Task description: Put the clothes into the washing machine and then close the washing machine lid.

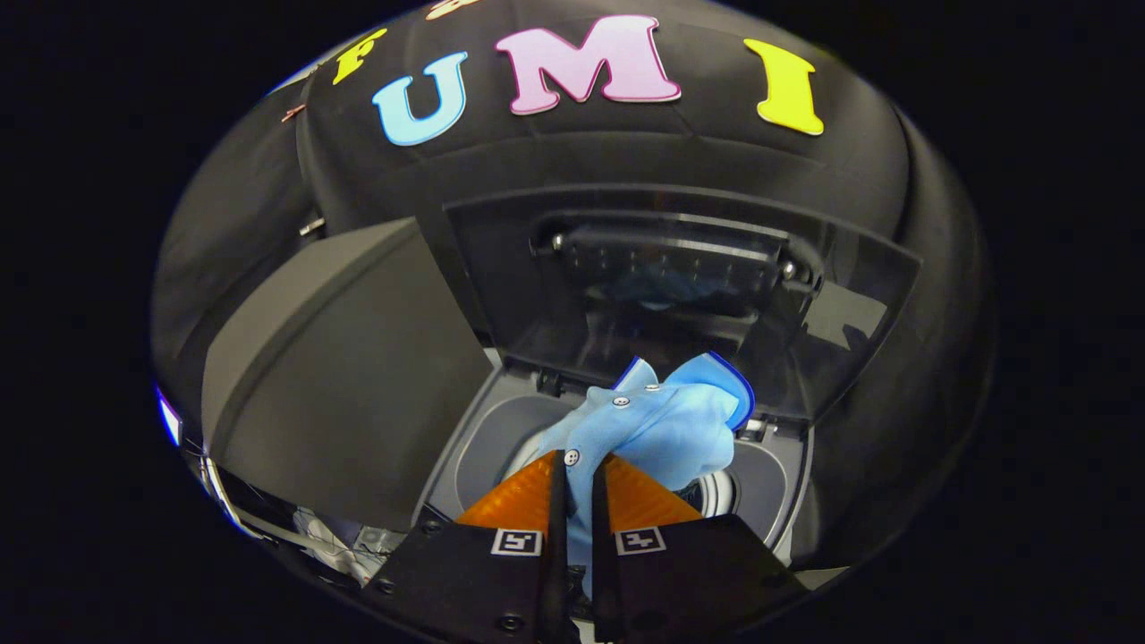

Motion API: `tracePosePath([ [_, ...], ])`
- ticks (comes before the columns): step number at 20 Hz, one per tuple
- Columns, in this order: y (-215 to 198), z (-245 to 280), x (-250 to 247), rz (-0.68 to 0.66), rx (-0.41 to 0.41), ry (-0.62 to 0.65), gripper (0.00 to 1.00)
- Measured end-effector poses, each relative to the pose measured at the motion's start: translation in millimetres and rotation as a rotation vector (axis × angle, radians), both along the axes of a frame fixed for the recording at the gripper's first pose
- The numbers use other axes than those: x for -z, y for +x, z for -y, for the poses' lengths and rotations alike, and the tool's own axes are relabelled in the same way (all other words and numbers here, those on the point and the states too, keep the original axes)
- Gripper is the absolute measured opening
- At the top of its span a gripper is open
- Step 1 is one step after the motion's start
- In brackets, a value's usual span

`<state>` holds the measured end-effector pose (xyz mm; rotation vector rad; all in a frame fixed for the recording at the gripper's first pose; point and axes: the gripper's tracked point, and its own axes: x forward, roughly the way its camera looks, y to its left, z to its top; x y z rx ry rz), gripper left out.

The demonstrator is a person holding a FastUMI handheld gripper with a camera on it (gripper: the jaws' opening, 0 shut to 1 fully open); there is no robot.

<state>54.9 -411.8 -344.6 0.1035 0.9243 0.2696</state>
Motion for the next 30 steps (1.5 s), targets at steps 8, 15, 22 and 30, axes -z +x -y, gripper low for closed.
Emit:
tracePosePath([
  [8,-9,-2,69,-0.097,-0.028,-0.047,0.1],
  [15,-20,-4,105,-0.153,-0.051,-0.077,0.1],
  [22,-29,-2,126,-0.187,-0.036,-0.083,0.1],
  [30,-15,2,114,-0.113,-0.005,-0.08,0.99],
])
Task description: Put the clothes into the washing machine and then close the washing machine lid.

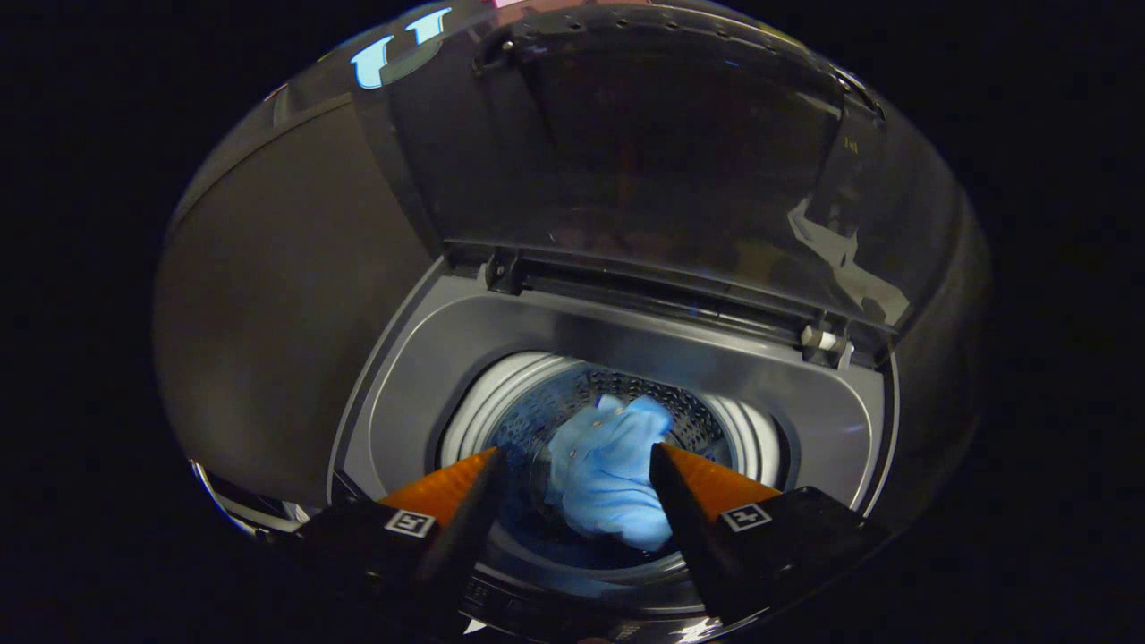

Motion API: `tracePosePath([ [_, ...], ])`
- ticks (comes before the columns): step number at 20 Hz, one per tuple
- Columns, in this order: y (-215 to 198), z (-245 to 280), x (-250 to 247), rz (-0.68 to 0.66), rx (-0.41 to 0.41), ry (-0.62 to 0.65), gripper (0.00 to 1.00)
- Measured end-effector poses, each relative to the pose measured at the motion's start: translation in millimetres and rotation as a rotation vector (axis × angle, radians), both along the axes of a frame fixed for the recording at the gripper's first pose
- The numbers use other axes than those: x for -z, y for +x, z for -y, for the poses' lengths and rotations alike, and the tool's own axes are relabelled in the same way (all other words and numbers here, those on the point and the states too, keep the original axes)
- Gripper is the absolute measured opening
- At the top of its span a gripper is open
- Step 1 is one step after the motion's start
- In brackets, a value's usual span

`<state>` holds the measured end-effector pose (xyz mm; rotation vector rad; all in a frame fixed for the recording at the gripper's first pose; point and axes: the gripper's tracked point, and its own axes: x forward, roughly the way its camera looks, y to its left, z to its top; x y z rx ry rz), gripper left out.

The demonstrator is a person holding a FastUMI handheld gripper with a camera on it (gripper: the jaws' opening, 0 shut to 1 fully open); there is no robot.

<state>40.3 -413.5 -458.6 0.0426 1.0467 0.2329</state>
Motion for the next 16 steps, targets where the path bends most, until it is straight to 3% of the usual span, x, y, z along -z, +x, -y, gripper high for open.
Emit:
tracePosePath([
  [4,-4,2,-4,0.014,-0.011,-0.024,0.99],
  [16,-3,29,-49,0.055,0.166,-0.059,0.99],
])
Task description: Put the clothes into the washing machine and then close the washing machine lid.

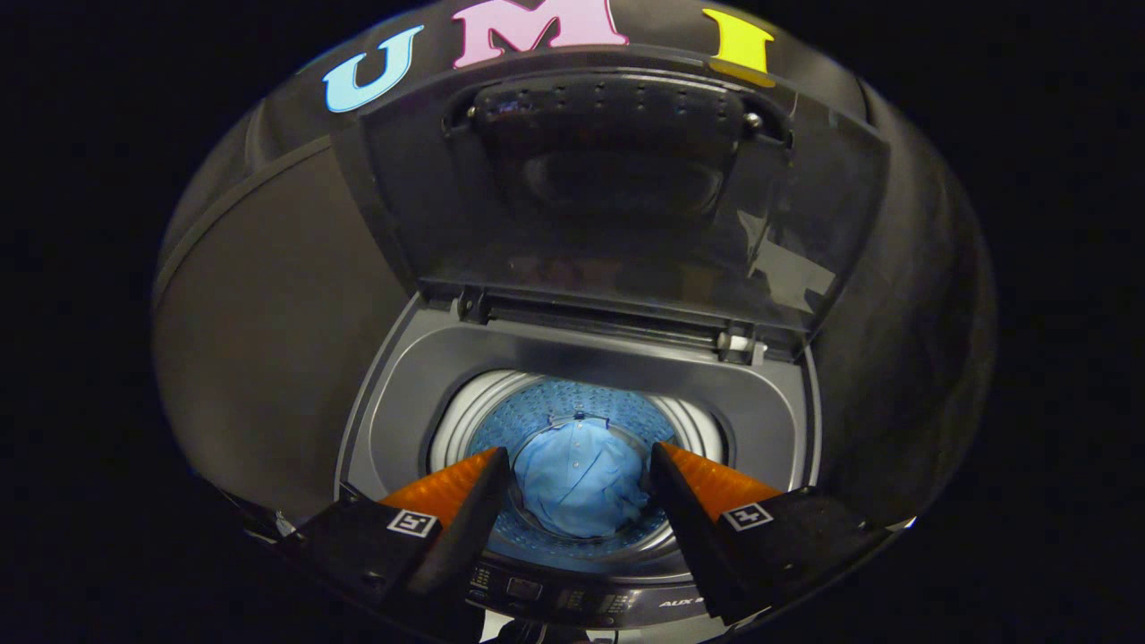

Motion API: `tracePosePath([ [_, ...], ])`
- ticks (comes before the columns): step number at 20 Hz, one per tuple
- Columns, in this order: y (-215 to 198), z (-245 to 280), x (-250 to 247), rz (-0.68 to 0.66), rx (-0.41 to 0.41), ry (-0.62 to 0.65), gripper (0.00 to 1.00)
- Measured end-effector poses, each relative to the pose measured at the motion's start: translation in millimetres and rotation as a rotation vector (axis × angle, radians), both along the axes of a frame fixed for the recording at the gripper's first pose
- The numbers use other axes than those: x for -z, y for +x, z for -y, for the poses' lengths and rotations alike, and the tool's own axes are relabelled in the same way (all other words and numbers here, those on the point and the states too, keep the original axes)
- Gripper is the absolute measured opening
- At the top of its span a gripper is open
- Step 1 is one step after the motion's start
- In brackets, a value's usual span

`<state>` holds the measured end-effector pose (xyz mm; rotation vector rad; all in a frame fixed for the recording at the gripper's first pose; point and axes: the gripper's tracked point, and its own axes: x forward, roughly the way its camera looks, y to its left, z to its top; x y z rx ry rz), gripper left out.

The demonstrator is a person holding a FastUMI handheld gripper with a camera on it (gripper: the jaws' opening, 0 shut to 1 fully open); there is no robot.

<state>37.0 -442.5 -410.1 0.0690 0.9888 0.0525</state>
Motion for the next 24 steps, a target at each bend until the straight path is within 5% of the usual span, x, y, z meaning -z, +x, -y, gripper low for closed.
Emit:
tracePosePath([
  [15,86,13,-143,0.239,0.093,0.001,0.99],
  [24,181,10,-213,0.416,0.078,0.0,0.99],
])
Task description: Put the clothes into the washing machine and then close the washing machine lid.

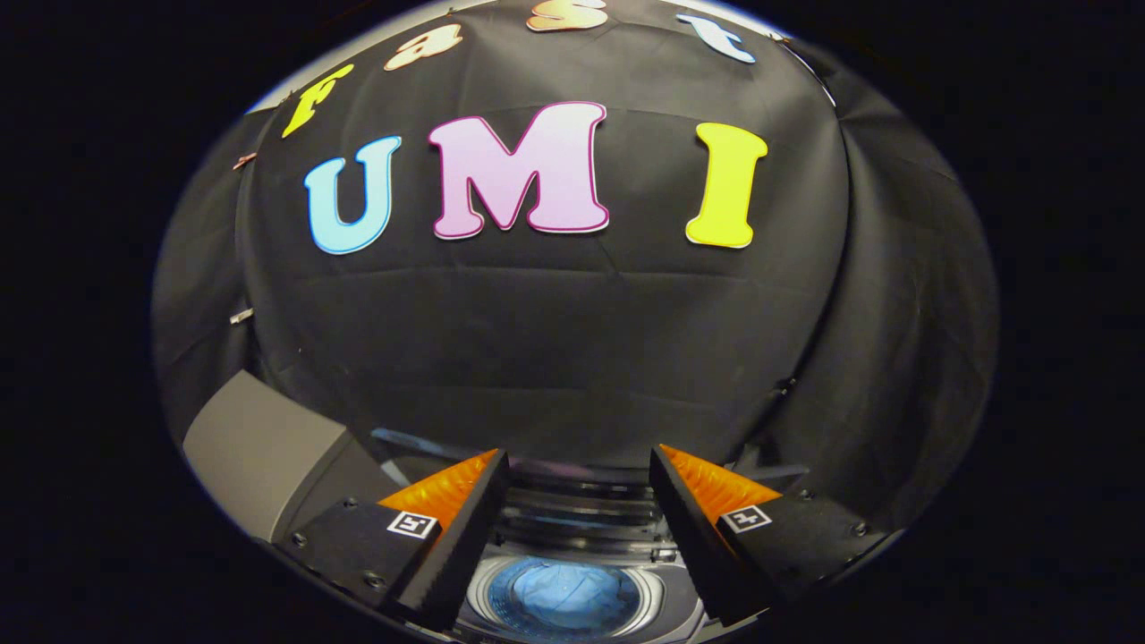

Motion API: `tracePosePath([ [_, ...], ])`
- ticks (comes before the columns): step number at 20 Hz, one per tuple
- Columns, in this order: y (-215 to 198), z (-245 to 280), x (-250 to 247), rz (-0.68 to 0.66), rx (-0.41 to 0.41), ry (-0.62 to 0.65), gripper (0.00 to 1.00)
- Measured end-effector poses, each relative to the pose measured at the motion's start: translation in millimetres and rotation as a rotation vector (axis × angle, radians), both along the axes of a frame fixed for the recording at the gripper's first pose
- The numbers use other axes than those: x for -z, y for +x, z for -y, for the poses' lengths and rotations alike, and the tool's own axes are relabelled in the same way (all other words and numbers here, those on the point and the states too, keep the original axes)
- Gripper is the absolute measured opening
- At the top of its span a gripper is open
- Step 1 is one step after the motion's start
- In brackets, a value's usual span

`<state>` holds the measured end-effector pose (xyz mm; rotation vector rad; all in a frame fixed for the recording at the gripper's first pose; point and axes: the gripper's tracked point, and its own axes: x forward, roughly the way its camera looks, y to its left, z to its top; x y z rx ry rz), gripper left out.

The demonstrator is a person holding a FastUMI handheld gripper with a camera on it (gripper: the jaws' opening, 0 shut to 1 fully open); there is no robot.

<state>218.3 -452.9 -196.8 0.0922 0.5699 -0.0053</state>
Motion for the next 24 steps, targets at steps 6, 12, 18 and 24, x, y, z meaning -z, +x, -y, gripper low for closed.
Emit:
tracePosePath([
  [6,15,4,39,-0.111,0.038,0.082,0.98],
  [12,12,2,43,-0.105,-0.006,0.07,1.0],
  [18,-18,-3,38,-0.111,-0.033,0.078,1.0],
  [24,-29,-7,36,-0.121,-0.051,0.087,1.0],
])
